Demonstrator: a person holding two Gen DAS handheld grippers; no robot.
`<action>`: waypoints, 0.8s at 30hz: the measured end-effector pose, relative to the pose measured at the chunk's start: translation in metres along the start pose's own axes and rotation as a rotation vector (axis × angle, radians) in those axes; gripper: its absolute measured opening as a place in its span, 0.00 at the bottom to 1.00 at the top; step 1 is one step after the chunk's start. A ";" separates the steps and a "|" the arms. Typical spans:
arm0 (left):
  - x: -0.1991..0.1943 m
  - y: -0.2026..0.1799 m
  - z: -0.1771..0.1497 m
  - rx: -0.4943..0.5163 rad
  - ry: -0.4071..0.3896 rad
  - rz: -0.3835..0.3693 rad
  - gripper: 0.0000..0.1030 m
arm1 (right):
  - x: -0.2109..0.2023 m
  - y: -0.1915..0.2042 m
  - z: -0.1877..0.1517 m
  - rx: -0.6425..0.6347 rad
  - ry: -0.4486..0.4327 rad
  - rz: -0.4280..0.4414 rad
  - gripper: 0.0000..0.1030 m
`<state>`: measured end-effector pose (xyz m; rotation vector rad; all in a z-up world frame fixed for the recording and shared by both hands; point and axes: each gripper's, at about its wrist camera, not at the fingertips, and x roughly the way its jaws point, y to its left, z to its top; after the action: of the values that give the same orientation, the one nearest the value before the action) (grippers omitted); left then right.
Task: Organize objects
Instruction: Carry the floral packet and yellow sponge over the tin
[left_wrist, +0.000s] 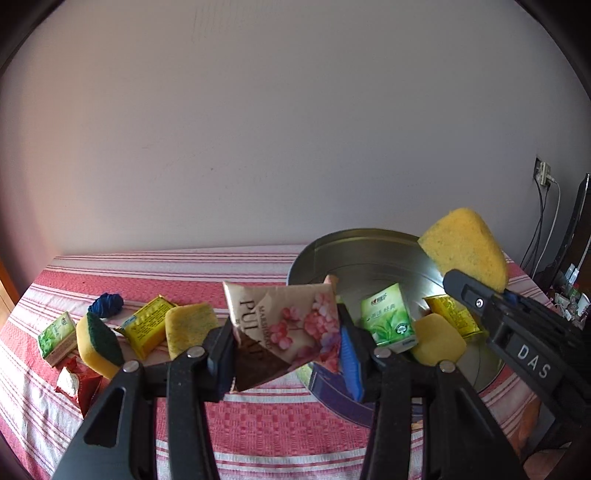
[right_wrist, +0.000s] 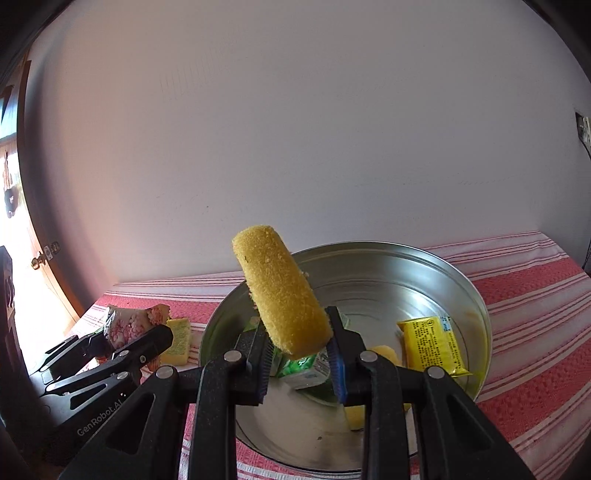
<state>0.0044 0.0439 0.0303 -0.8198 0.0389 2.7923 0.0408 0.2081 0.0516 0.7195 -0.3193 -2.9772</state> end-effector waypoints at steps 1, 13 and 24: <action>0.002 -0.005 0.002 0.006 -0.003 -0.003 0.45 | -0.001 -0.005 0.001 0.005 -0.003 -0.009 0.28; 0.020 -0.042 0.006 0.033 0.009 -0.034 0.45 | 0.002 -0.038 0.008 0.024 -0.002 -0.124 0.28; 0.044 -0.064 0.006 0.036 0.034 -0.042 0.45 | 0.018 -0.056 0.013 -0.005 0.002 -0.211 0.28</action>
<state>-0.0208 0.1159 0.0143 -0.8500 0.0767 2.7304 0.0179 0.2631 0.0430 0.8033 -0.2493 -3.1728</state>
